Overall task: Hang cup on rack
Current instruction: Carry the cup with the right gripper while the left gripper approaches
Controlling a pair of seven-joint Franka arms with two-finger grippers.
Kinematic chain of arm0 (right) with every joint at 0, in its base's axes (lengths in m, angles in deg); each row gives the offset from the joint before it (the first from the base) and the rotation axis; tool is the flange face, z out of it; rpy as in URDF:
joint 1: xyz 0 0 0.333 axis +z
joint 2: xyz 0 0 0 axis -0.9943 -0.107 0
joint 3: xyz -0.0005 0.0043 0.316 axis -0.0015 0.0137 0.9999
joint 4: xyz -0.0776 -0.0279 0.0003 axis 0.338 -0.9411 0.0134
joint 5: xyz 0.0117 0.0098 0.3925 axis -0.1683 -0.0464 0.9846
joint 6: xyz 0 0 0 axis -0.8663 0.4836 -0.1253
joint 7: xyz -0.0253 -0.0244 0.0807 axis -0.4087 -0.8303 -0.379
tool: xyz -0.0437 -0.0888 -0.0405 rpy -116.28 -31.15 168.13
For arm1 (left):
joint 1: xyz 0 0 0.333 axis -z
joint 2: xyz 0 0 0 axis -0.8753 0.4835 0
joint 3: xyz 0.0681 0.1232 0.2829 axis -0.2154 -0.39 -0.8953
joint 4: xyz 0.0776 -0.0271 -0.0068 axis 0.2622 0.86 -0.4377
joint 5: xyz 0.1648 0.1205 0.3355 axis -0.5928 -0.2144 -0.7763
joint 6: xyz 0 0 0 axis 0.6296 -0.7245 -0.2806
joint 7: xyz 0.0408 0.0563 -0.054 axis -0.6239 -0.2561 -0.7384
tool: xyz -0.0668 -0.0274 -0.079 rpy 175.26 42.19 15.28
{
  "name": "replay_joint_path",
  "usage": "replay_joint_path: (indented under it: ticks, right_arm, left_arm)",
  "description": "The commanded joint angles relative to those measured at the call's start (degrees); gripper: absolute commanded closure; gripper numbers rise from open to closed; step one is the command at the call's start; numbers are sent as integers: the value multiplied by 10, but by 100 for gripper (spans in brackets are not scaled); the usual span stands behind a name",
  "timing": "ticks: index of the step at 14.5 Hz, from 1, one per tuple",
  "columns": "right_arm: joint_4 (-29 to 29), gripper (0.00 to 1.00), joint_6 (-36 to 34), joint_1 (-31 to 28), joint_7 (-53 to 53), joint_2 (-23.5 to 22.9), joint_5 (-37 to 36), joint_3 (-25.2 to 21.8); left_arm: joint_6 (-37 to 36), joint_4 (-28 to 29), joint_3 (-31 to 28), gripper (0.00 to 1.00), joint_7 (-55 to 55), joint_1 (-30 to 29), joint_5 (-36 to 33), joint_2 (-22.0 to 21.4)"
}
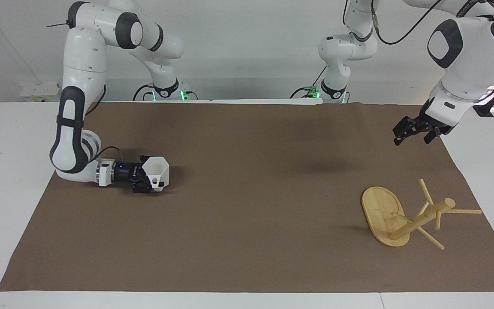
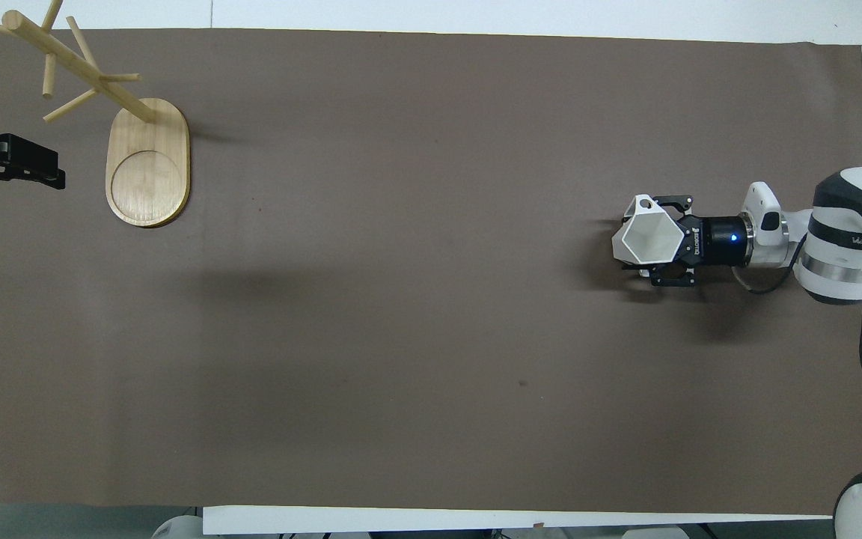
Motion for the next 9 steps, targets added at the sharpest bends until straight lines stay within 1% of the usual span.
replay_joint_path:
  ticks: [1,4,6,7,9]
  right_arm:
    - [8,76,57,81,69,31,83,1]
    - [1,76,143,181,150,47,187,0]
    - [-21,76,213,240,210,55,219,0]
    - [-36,76,250,270,237,56,227,1]
    - [-51,76,293,321,256,56,275,1]
  left_arm:
    - [68,76,2,0,-87,47,5,-43]
    - [109,63,3,0,-211,127,7,-36]
    - [161,62,3,0,-268,166,11,-30]
    - [184,58,3,0,-284,182,34,-23]
    - [218,42,3,1,-292,210,94,-6]
